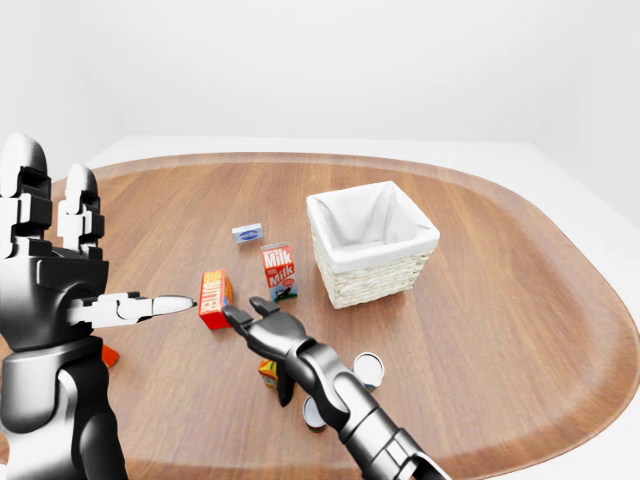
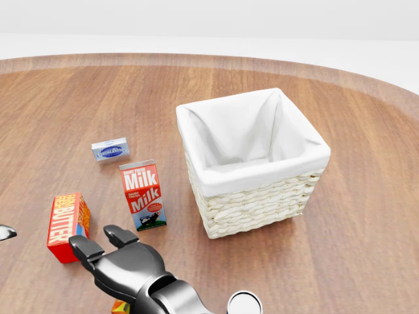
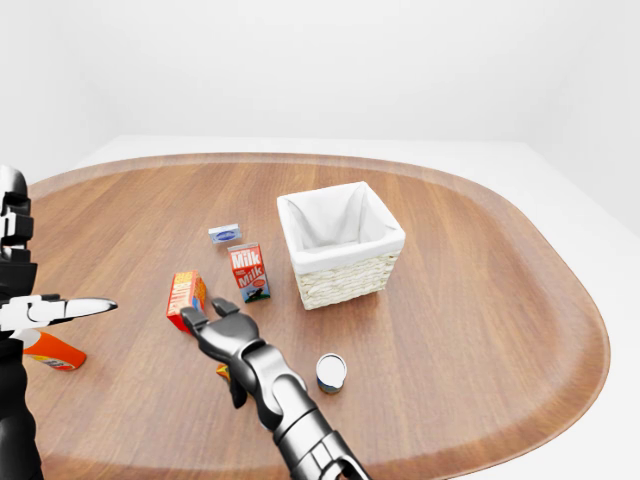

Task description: Pick up the orange juice, and put it in the basket.

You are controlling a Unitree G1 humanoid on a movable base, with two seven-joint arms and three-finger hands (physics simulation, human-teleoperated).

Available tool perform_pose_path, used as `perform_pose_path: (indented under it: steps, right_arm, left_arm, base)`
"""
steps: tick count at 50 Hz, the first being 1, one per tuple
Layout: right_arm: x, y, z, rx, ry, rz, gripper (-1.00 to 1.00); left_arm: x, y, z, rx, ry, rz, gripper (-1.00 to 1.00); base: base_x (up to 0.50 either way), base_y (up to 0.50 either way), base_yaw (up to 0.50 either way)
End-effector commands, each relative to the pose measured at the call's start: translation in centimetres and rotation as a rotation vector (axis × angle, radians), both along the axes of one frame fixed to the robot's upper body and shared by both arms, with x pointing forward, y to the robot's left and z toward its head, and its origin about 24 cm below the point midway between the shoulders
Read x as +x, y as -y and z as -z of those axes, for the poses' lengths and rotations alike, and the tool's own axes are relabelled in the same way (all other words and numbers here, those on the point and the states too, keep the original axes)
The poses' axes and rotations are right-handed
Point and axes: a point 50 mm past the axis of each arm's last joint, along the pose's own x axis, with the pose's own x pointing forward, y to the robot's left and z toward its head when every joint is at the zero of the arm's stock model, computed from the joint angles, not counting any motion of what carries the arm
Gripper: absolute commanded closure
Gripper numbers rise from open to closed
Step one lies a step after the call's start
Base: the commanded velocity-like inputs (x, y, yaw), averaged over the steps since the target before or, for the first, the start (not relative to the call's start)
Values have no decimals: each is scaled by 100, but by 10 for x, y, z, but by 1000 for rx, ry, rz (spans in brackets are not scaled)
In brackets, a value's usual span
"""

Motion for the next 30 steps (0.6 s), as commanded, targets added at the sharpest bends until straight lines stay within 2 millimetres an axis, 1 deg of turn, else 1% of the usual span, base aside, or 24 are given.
perform_pose_path:
  steps: [1, 11, 30]
  right_arm:
    - [0, 0, 6, -9, -5, 8, -100]
    - [-2, -1, 10, -11, -11, 8, -100]
    - [-5, 1, 28, -27, -31, 33, -100]
  left_arm:
    - [0, 0, 0, 0, -2, 0, -100]
    - [1, 0, 0, -2, -2, 0, -100]
    - [1, 0, 0, -2, -2, 0, -100]
  base:
    - [0, 0, 0]
    - [0, 0, 0]
    - [0, 0, 0]
